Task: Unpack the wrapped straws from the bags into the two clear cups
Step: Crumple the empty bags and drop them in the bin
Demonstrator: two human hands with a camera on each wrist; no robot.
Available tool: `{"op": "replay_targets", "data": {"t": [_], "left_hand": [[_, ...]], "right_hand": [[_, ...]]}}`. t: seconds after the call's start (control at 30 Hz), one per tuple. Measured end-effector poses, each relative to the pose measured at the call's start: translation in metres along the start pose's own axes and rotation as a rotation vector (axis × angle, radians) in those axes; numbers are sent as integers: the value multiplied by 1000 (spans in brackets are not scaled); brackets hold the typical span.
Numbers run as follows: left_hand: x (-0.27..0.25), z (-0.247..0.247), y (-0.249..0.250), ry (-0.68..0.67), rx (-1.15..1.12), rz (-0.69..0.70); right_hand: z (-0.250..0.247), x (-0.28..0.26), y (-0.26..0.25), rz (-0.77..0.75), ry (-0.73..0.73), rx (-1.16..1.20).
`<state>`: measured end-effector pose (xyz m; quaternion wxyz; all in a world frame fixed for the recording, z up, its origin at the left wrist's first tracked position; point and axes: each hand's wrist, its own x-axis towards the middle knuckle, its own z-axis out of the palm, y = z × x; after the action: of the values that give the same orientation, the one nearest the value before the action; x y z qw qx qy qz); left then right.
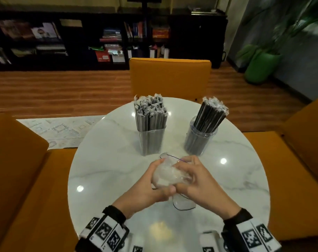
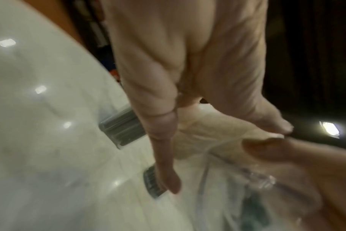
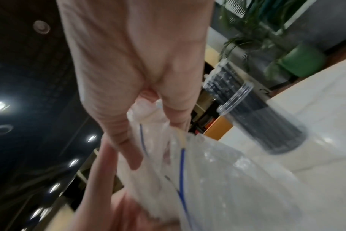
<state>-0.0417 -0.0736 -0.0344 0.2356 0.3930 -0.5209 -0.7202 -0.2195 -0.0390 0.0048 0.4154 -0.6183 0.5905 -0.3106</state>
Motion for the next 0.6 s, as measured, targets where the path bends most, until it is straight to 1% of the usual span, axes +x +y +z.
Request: {"op": "replay_targets", "data": {"t": [0.07,0.1,0.13,0.2,0.27,0.3,0.37,0.4,0.43,0.5,0.53,0.6], "left_hand": [[5,14,-7,-34,230,-22],[7,23,-9,-49,305,-29],[9,34,-9,-69,311,-34],[10,61,-3,-137,200,-50],[13,97,7,-220,34,-53],[16,117,12,-251,-51,-50],[26,161,14,-319,-174,-33],[33,185,14,-347,-211,-27],[40,210,14,-354,-241,-43],[58,259,6,-331,-234,-103],[68,283,-2,-296,-168,-102],[84,325,-21,-237,81,-74]], "right_hand": [[-21,-14,8,67,-42,59],[-31,-24,14,101,-46,101],[-42,-35,20,130,-39,153],[-65,-60,33,159,-4,254],[-92,-86,45,162,1,357],[-106,-99,52,153,-19,473],[-134,-126,67,120,-77,824],[-149,-139,76,97,-85,952],[-164,-151,88,77,-73,1003],[-196,-176,121,105,31,963],[-212,-188,139,148,104,917],[-240,-213,178,246,251,815]]}}
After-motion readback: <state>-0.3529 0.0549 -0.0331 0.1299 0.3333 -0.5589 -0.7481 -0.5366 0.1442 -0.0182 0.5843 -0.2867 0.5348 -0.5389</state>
